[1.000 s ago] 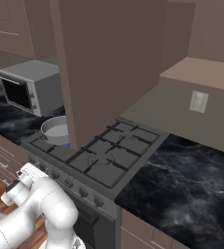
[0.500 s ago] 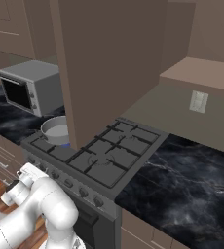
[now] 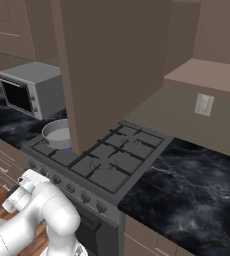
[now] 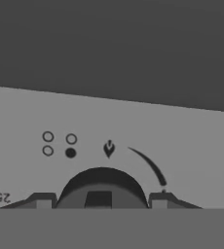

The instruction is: Pick the kettle from the cabinet and place it on a stove burner. Then pick the pot from the counter and place it on another stove burner. Finally, turn both burners on.

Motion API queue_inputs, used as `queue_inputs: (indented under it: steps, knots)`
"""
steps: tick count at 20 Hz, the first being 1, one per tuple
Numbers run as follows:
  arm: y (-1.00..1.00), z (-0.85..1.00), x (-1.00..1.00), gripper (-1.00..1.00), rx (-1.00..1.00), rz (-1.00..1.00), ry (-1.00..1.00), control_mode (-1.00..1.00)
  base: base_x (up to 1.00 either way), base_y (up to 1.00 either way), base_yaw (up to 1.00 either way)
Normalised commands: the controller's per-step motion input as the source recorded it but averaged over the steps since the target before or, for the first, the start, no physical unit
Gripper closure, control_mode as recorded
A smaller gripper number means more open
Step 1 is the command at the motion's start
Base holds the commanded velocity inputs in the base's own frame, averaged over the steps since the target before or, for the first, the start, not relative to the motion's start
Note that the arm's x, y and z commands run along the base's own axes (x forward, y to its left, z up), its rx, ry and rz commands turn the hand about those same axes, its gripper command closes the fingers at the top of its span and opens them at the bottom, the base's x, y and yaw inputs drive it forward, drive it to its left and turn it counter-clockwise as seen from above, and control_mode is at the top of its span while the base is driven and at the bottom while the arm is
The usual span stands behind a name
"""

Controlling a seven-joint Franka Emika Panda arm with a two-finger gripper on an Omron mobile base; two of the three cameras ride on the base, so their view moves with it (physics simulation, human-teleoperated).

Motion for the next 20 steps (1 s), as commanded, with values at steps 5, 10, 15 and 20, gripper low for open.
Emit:
queue_inputs:
  steps: [5, 10, 15, 20]
  knots:
    - [0.0, 0.04, 0.0, 1.0, -0.24, -0.01, 0.0, -1.0, 0.0, 0.0, 0.0]
    - [0.0, 0.01, 0.0, 1.0, -0.21, -0.01, 0.0, -1.0, 0.0, 0.0, 0.0]
    - [0.0, 0.0, 0.0, 1.0, -0.2, -0.01, 0.01, -1.0, 0.0, 0.0, 0.0]
    - [0.0, 0.0, 0.0, 1.0, -0.19, -0.01, 0.02, -1.0, 0.0, 0.0, 0.0]
